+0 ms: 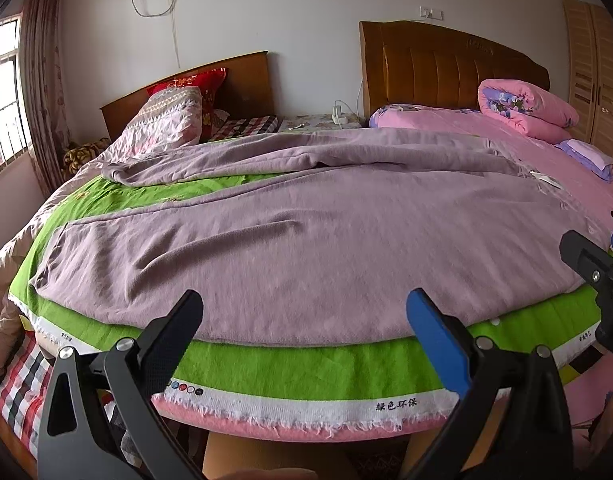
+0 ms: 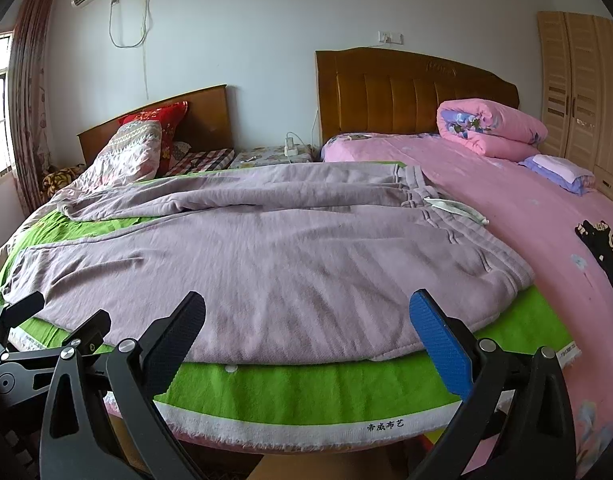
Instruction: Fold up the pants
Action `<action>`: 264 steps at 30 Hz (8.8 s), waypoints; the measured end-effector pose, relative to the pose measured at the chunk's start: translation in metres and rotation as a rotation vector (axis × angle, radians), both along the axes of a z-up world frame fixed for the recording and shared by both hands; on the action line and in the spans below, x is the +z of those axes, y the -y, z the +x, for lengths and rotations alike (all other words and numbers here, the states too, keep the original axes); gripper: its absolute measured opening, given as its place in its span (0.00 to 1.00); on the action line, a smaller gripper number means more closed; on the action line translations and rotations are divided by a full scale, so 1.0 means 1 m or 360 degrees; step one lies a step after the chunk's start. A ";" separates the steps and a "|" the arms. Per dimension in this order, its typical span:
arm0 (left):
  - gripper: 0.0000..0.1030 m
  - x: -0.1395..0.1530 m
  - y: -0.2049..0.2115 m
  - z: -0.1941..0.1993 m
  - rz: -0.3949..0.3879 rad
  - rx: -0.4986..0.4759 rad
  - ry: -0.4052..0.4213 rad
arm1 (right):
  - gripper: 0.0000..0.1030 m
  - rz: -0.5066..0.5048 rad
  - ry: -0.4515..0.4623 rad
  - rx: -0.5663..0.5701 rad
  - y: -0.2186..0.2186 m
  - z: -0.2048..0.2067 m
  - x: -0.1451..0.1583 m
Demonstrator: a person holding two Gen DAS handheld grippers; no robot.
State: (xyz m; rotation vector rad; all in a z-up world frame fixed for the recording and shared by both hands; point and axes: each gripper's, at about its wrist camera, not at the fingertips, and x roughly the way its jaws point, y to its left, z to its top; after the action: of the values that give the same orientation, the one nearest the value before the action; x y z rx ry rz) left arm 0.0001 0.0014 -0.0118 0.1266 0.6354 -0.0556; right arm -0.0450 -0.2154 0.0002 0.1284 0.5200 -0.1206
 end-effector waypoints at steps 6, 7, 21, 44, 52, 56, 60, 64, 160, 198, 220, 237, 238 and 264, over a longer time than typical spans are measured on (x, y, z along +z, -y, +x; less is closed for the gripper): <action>0.99 0.000 0.000 0.002 -0.0009 -0.0003 -0.0017 | 0.96 0.0006 -0.0008 0.0003 -0.001 0.000 -0.001; 0.99 0.000 0.000 0.002 -0.0010 -0.0003 -0.0019 | 0.96 0.0006 -0.0008 0.0002 -0.002 -0.001 -0.002; 0.99 -0.004 -0.003 0.002 -0.0016 -0.0004 -0.0029 | 0.96 0.0017 -0.0021 0.0005 -0.004 -0.001 -0.006; 0.99 -0.007 -0.003 0.002 -0.0019 -0.0002 -0.0043 | 0.96 0.0033 -0.0039 0.0007 -0.004 0.000 -0.010; 0.99 -0.009 -0.003 0.001 -0.0020 -0.0008 -0.0052 | 0.96 0.0035 -0.0042 0.0008 -0.005 -0.001 -0.013; 0.99 -0.011 -0.006 0.003 -0.0058 -0.0046 -0.0077 | 0.96 0.0027 -0.0045 0.0007 -0.004 0.000 -0.014; 0.99 -0.010 -0.013 0.011 -0.0092 -0.0075 -0.0140 | 0.96 0.0009 -0.0039 0.0031 -0.002 0.000 -0.014; 0.99 0.004 -0.019 0.037 -0.0042 -0.0119 -0.0178 | 0.96 -0.0111 -0.0047 0.0180 0.007 0.025 0.001; 0.79 -0.004 -0.098 0.084 -0.0886 -0.0575 -0.0197 | 0.67 0.1050 -0.0192 0.0047 0.198 0.052 -0.079; 0.11 -0.035 -0.121 0.089 -0.0903 -0.0216 -0.0476 | 0.09 0.0980 -0.0260 -0.0009 0.198 0.027 -0.094; 0.12 -0.037 -0.115 0.082 -0.0829 -0.0200 -0.0433 | 0.08 0.0969 -0.0215 -0.0043 0.199 0.020 -0.104; 0.34 -0.024 -0.125 0.069 -0.0869 -0.0229 -0.0387 | 0.52 0.0966 -0.0223 -0.0137 0.204 0.008 -0.085; 0.52 -0.019 -0.129 0.067 -0.0886 -0.0211 -0.0375 | 0.58 0.0891 -0.0208 -0.0205 0.201 0.003 -0.076; 0.78 0.038 0.026 0.133 -0.0464 -0.0718 -0.0516 | 0.77 -0.0023 -0.0376 0.0626 0.030 0.059 -0.032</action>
State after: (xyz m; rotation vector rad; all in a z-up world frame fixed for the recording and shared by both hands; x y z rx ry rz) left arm 0.1328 -0.0244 0.0259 -0.0251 0.9048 -0.6119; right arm 0.0142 -0.2454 -0.0316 -0.0048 0.7701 0.2476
